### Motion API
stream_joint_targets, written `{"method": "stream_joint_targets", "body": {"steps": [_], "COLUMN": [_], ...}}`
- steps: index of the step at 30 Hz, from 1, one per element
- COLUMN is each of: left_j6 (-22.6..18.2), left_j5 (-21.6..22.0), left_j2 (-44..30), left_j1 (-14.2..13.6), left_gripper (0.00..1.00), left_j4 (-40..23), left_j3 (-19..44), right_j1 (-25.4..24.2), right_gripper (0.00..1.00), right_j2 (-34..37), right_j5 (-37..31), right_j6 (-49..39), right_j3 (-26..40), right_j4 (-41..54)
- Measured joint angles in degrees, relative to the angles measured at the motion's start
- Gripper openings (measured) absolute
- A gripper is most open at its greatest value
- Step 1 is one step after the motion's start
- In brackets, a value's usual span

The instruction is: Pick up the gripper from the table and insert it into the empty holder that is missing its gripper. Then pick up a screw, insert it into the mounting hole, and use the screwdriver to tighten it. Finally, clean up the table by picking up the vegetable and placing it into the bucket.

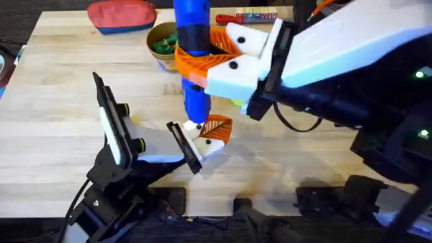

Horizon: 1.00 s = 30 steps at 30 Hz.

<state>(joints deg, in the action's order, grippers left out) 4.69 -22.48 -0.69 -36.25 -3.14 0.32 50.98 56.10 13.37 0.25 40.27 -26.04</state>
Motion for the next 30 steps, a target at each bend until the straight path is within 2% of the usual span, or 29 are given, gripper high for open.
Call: {"method": "stream_joint_targets", "body": {"steps": [14, 21, 22, 25, 27, 30], "left_j6": [0.01, 0.00, 0.00, 0.00, 0.00, 0.00], "left_j5": [0.02, 0.02, 0.02, 0.02, 0.02, 0.02], "left_j2": [0.00, 0.00, 0.00, 0.00, 0.00, 0.00], "left_j1": [0.00, 0.00, 0.00, 0.00, 0.00, 0.00], "left_gripper": [0.005, 0.005, 0.005, 0.005, 0.005, 0.005], "left_j4": [-0.04, -0.02, -0.02, -0.02, -0.02, -0.02], "left_j3": [0.00, 0.00, 0.00, 0.00, 0.00, 0.00], "right_j1": [0.00, -0.27, -1.54, -4.72, -7.50, -12.69], "right_gripper": [0.006, 0.006, 0.006, 0.006, 0.006, 0.006], "right_j2": [0.43, 0.53, -0.41, -2.68, -3.46, -2.35], "right_j5": [0.00, 0.03, 0.07, 0.07, 0.07, -0.51], "right_j6": [0.07, 0.21, 0.22, 0.18, -1.38, -9.70], "right_j3": [0.00, -0.09, -0.15, -0.15, -0.15, -0.15], "right_j4": [0.82, -6.77, -12.19, -11.67, -7.40, 3.05]}}
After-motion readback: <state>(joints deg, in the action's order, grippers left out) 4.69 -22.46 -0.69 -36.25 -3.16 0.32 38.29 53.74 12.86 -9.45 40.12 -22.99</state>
